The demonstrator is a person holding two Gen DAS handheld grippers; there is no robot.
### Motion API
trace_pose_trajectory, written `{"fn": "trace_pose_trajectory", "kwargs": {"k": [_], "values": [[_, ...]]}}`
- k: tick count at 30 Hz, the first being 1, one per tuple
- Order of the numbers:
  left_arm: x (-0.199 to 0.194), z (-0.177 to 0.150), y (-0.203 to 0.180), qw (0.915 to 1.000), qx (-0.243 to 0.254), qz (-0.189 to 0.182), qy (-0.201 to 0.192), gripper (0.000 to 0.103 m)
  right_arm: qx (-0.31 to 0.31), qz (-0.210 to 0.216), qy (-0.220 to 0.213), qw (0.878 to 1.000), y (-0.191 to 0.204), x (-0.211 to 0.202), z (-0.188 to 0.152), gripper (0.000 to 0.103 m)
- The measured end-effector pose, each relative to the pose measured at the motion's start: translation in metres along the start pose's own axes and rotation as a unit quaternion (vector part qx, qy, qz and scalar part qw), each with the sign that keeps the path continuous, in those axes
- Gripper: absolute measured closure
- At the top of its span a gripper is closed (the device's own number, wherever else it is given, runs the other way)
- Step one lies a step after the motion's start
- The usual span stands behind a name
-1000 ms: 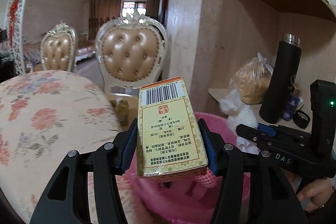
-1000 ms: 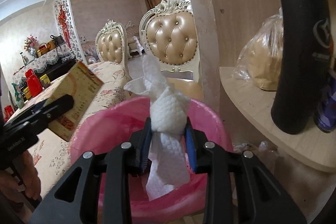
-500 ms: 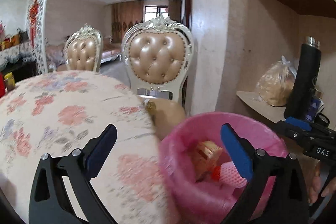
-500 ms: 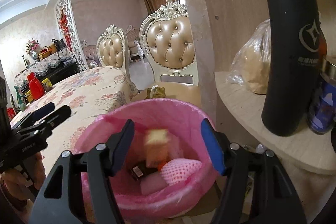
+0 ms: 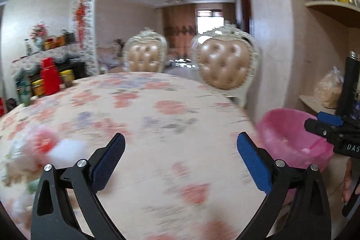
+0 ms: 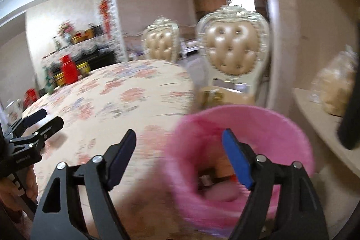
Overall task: Collect trash
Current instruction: 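Move both tools back over the table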
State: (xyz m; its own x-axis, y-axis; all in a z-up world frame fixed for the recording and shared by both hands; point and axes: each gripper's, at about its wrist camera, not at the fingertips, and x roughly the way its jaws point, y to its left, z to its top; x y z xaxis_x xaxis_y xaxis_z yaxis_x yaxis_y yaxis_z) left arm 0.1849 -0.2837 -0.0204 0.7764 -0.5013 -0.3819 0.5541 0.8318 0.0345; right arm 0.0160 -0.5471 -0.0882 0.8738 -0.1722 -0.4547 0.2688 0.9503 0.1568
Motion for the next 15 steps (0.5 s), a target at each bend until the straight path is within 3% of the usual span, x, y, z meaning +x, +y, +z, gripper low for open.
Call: {"fn": "trace_pose_trajectory", "kwargs": {"k": [5, 11, 15], "values": [[-0.042, -0.014, 0.071, 0.9974, -0.002, 0.072, -0.003, 0.008, -0.034, 0.072, 0.026, 0.996, 0.078, 0.025, -0.003, 0.022], [-0.085, -0.038, 0.161, 0.9857, -0.029, 0.165, 0.010, 0.008, -0.083, 0.156, 0.059, 0.983, 0.176, 0.051, -0.009, 0.022], [-0.107, -0.058, 0.207, 0.9793, -0.051, 0.192, 0.041, 0.008, -0.119, 0.198, 0.088, 0.969, 0.238, 0.070, -0.020, 0.022]]}}
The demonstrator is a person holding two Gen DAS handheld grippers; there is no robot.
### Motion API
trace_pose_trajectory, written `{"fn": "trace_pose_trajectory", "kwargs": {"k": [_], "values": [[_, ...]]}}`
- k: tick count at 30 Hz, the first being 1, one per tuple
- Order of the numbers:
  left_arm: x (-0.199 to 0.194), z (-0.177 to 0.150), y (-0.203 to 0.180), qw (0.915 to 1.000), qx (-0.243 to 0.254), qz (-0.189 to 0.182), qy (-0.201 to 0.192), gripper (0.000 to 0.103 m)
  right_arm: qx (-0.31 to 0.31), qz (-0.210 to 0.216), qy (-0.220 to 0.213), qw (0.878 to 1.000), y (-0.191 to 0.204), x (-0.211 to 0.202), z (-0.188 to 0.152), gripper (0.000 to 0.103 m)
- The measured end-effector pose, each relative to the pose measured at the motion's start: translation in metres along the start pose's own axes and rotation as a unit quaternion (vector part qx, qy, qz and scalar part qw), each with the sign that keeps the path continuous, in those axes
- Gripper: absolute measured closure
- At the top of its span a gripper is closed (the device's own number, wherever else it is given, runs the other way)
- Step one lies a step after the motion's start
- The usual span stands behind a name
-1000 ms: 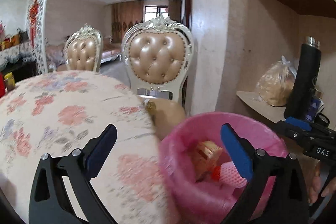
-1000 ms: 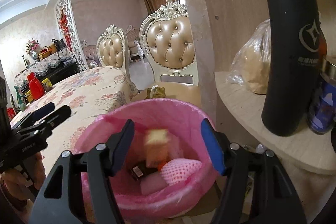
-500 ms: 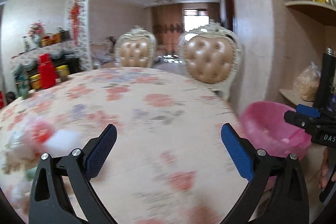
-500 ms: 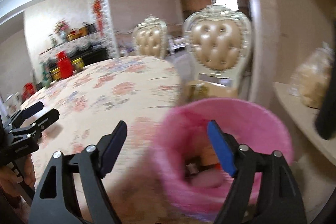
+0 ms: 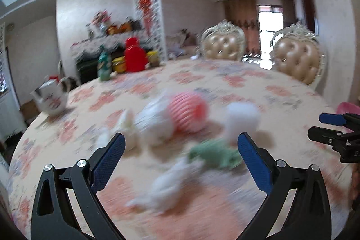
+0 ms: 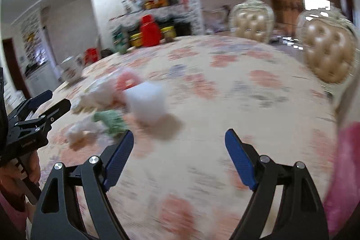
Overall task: Collect trash
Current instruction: 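Move both tools back over the table, then grasp the green cloth with the right tool while left grasps a white tissue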
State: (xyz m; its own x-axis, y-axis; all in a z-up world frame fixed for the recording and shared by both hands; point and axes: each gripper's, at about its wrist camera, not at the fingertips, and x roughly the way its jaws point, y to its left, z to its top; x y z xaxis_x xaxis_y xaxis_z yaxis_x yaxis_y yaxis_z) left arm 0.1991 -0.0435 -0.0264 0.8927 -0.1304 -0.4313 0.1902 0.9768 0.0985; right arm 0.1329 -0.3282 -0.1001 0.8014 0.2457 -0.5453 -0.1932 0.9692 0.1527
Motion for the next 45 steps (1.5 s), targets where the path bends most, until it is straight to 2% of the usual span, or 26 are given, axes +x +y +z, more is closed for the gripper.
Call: {"fn": "trace_pose_trajectory", "kwargs": {"k": [3, 7, 13, 18, 24, 25, 28, 34, 35, 37, 41, 45], "values": [[0.001, -0.014, 0.028, 0.9995, -0.008, 0.019, 0.022, 0.008, -0.014, 0.019, 0.025, 0.999, 0.025, 0.023, 0.005, 0.022], [0.001, -0.020, 0.057, 0.9978, -0.054, 0.012, 0.038, 0.008, -0.029, 0.035, 0.056, 0.997, 0.055, 0.052, 0.014, 0.022], [0.001, -0.024, 0.067, 0.9964, -0.048, 0.047, 0.053, 0.008, -0.077, 0.036, 0.103, 0.991, 0.085, 0.092, 0.025, 0.023], [0.005, -0.027, 0.069, 0.9940, -0.047, 0.051, 0.085, 0.008, -0.094, 0.042, 0.152, 0.983, 0.099, 0.126, 0.030, 0.024], [0.009, -0.031, 0.072, 0.9919, -0.060, 0.031, 0.107, 0.008, -0.097, 0.031, 0.164, 0.981, 0.100, 0.133, 0.028, 0.055], [0.010, -0.031, 0.070, 0.9916, -0.061, 0.027, 0.111, 0.008, -0.091, 0.032, 0.161, 0.982, 0.098, 0.131, 0.029, 0.073], [0.018, -0.030, 0.061, 0.9906, -0.058, 0.008, 0.124, 0.008, -0.080, 0.027, 0.137, 0.987, 0.091, 0.118, 0.030, 0.078], [0.046, -0.026, 0.034, 0.9855, -0.034, -0.015, 0.166, 0.009, -0.041, 0.027, 0.116, 0.992, 0.073, 0.096, 0.024, 0.079], [0.051, -0.026, 0.031, 0.9841, -0.033, -0.018, 0.174, 0.011, -0.038, 0.028, 0.114, 0.992, 0.071, 0.093, 0.023, 0.079], [0.061, -0.026, 0.025, 0.9807, -0.030, -0.020, 0.192, 0.023, -0.030, 0.029, 0.111, 0.993, 0.068, 0.088, 0.021, 0.079], [0.075, -0.030, 0.018, 0.9754, -0.020, -0.020, 0.219, 0.033, -0.022, 0.029, 0.107, 0.994, 0.064, 0.087, 0.020, 0.078], [0.078, -0.032, 0.016, 0.9737, -0.018, -0.028, 0.226, 0.063, -0.013, 0.028, 0.107, 0.994, 0.062, 0.088, 0.021, 0.078]]}}
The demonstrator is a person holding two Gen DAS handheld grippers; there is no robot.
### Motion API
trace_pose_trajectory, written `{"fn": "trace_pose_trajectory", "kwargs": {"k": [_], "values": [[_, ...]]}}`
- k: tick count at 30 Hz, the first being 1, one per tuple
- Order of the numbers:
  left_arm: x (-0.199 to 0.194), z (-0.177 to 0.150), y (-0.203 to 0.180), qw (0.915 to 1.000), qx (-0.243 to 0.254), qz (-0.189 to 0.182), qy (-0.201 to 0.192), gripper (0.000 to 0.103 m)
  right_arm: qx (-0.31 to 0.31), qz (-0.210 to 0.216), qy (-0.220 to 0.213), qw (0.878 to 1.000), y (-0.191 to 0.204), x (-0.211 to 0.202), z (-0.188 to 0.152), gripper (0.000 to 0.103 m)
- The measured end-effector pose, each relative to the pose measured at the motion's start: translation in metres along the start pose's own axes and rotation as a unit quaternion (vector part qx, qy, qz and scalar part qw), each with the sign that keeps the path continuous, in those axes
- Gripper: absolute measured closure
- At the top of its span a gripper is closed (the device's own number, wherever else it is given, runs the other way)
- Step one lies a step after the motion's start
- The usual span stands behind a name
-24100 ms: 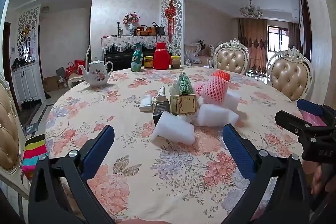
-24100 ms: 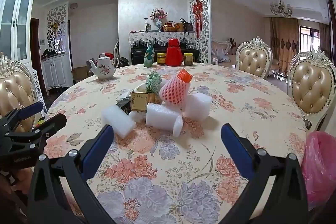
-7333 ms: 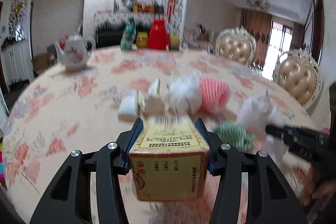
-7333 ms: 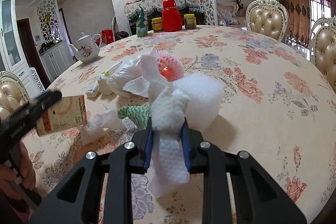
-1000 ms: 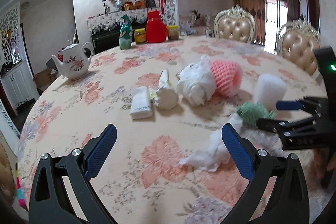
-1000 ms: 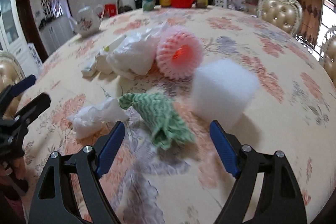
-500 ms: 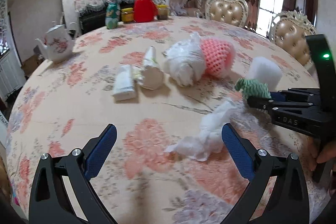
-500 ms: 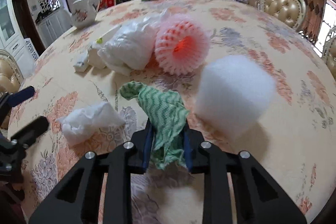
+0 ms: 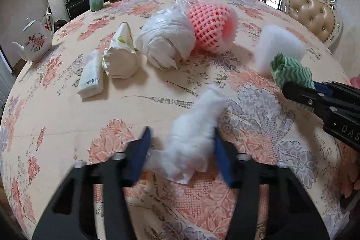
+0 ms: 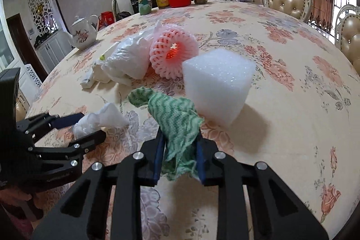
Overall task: Collect trash
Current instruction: 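Grasp the green cloth with the right tool while left grasps a white tissue, then lift the green cloth and white tissue and turn toward the pink bin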
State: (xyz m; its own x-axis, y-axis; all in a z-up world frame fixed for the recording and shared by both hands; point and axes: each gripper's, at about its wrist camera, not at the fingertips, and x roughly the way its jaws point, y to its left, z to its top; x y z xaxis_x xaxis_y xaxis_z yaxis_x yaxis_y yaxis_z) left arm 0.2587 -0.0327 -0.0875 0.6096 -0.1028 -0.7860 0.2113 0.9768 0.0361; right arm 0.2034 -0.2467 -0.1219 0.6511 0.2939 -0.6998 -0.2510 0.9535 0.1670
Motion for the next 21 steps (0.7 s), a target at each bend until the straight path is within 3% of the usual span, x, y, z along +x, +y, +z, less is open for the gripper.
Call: {"fn": "trace_pose_trajectory", "kwargs": {"k": [4, 13, 21], "values": [[-0.005, 0.000, -0.004, 0.9997, 0.007, 0.017, -0.015, 0.069, 0.001, 0.000, 0.002, 1.000, 0.000, 0.001, 0.001, 0.078], [-0.035, -0.003, 0.010, 0.9946, -0.032, 0.048, -0.086, 0.071, -0.006, -0.008, -0.018, 1.000, 0.004, -0.005, -0.001, 0.078], [-0.070, -0.015, 0.017, 0.9800, -0.061, 0.077, -0.173, 0.071, -0.048, -0.010, -0.077, 0.996, 0.020, -0.027, -0.006, 0.078]]}}
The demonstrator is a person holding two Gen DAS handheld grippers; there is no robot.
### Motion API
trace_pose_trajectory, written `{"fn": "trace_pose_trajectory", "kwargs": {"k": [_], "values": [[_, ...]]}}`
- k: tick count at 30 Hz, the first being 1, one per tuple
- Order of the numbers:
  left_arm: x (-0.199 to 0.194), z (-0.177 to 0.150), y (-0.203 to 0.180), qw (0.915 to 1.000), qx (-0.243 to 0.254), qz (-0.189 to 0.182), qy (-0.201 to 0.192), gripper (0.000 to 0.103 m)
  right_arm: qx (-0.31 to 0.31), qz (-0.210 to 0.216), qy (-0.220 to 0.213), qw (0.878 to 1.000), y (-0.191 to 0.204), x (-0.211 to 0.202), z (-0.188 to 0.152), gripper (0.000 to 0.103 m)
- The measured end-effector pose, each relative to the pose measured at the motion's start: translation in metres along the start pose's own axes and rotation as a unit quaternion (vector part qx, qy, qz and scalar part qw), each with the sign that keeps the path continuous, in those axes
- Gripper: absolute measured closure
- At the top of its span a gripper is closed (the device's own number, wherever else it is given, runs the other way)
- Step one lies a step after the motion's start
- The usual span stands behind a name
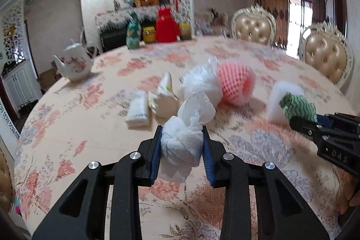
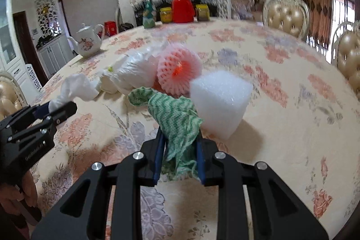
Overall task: Collect trash
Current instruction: 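Lift the green cloth and white tissue and turn toward the pink bin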
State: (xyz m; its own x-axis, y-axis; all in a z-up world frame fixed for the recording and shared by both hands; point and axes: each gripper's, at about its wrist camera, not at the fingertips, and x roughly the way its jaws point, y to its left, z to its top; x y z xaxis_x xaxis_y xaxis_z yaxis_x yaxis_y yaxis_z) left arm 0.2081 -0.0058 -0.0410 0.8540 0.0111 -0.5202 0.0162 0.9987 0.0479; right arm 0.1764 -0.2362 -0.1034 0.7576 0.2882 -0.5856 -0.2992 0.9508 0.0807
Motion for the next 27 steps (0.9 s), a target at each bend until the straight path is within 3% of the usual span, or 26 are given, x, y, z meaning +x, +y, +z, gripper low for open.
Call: {"fn": "trace_pose_trajectory", "kwargs": {"k": [13, 27], "values": [[-0.051, -0.006, 0.031, 0.9940, -0.050, 0.018, -0.096, 0.070, -0.011, 0.044, -0.066, 0.997, 0.032, -0.044, 0.007, 0.078], [-0.070, -0.014, 0.020, 0.9910, -0.045, 0.012, -0.126, 0.070, -0.016, 0.049, -0.098, 0.994, 0.042, -0.068, 0.004, 0.078]]}}
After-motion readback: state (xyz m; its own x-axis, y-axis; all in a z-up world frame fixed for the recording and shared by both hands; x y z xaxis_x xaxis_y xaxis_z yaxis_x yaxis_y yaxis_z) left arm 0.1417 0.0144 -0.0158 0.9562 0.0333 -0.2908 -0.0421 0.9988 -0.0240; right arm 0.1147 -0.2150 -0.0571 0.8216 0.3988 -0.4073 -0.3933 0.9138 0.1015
